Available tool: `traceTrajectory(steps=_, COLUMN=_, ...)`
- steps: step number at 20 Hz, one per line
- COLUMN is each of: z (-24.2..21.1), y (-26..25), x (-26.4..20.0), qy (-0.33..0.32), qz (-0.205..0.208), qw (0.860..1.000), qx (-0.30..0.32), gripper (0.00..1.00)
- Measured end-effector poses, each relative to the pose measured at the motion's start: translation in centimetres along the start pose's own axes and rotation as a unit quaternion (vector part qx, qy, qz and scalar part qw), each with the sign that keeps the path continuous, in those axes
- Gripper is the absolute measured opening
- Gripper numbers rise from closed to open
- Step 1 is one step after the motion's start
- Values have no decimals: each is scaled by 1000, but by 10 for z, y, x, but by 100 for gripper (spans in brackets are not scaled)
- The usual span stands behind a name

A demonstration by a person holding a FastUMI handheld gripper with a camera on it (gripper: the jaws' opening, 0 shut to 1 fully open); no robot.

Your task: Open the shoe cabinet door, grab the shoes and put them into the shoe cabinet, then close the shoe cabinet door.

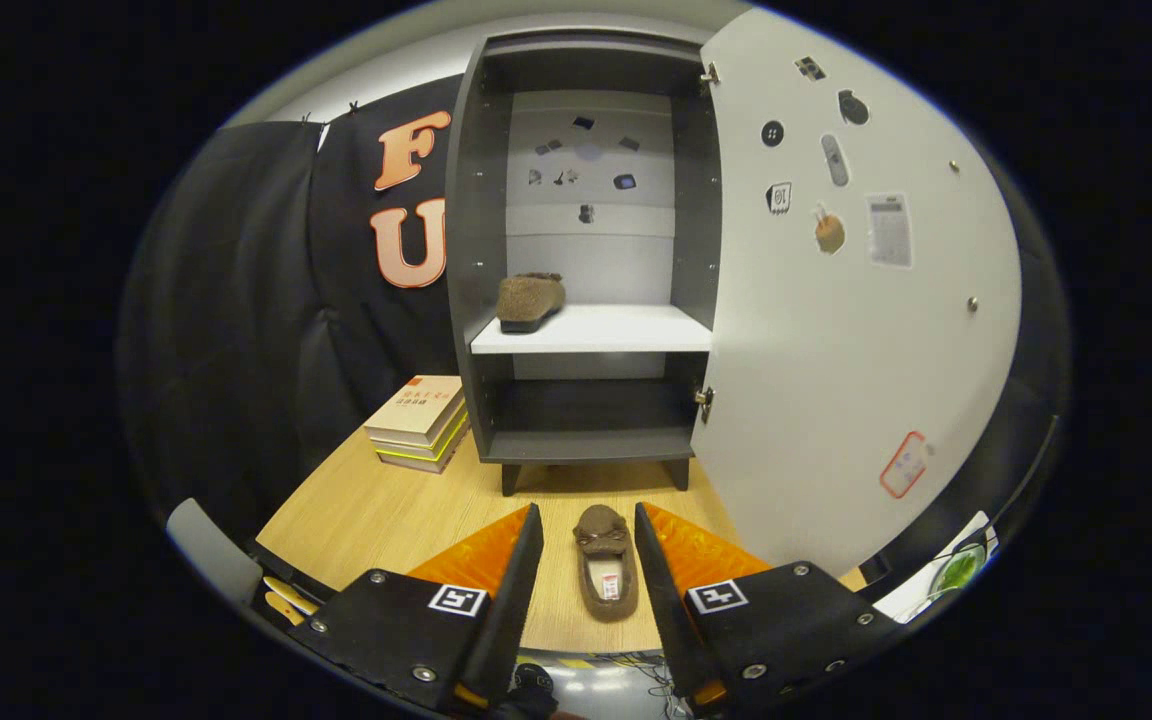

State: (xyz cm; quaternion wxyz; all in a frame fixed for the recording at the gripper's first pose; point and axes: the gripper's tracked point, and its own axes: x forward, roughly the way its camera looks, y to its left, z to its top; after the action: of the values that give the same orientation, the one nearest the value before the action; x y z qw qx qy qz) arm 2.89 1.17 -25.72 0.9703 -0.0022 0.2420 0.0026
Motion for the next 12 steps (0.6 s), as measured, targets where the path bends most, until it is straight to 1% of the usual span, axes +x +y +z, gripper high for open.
traceTrajectory(steps=4, z=-54, y=5, x=57, qy=50, qz=10, qw=999, qx=-5, gripper=59)
traceTrajectory(steps=7, z=-98, y=9, x=96, qy=96, qz=24, qw=995, qx=-2, gripper=59)
traceTrajectory(steps=10, z=-133, y=10, x=133, qy=132, qz=34, qw=991, qx=4, gripper=56)
traceTrajectory(steps=12, z=-151, y=9, x=155, qy=149, qz=37, qw=988, qx=8, gripper=53)
